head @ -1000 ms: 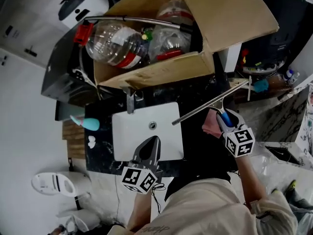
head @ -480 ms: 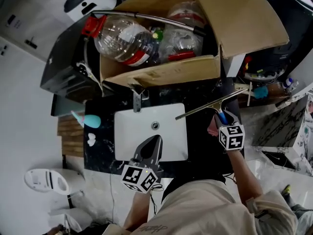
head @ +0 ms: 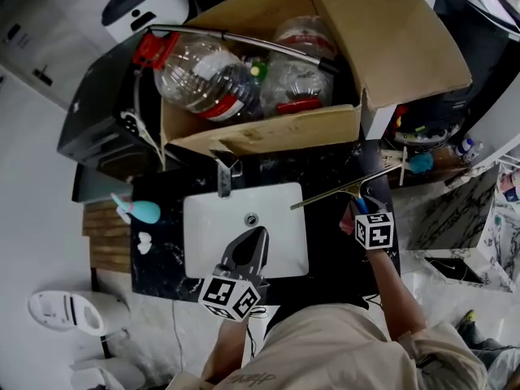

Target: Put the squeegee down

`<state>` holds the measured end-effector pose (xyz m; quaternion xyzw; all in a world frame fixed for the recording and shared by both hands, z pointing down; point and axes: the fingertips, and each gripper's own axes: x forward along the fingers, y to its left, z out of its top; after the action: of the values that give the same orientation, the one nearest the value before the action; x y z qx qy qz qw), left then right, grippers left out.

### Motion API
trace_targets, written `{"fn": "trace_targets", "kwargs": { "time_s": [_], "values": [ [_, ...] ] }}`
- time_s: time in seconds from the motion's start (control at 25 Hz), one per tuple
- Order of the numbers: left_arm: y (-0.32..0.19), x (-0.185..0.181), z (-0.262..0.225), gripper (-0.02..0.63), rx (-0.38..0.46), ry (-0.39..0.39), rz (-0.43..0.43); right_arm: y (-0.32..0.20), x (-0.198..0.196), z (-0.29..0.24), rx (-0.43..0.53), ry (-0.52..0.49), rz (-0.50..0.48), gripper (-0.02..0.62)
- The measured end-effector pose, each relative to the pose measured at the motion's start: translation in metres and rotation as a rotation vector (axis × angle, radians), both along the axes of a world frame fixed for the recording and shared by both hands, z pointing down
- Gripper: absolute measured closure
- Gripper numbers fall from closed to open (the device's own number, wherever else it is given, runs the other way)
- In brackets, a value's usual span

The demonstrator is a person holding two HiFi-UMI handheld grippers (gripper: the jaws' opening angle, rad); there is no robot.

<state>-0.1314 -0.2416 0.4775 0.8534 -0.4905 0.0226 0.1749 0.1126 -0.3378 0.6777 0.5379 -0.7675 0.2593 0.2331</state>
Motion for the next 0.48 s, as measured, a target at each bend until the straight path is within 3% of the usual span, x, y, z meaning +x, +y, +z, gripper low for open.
{"fn": "trace_targets", "kwargs": {
  "time_s": [0.24, 0.48],
  "values": [
    [-0.006, 0.003, 0.002, 0.592, -0.001, 0.017, 0.024, 0.004, 0.004, 0.007, -0.033, 0.026, 0.007, 0.459],
    [-0.008, 0.006, -0.002, 0.592, 0.022, 0.027, 0.04, 0.004, 0.005, -0.01, 0.024, 0.044, 0.031, 0.454]
  ]
}}
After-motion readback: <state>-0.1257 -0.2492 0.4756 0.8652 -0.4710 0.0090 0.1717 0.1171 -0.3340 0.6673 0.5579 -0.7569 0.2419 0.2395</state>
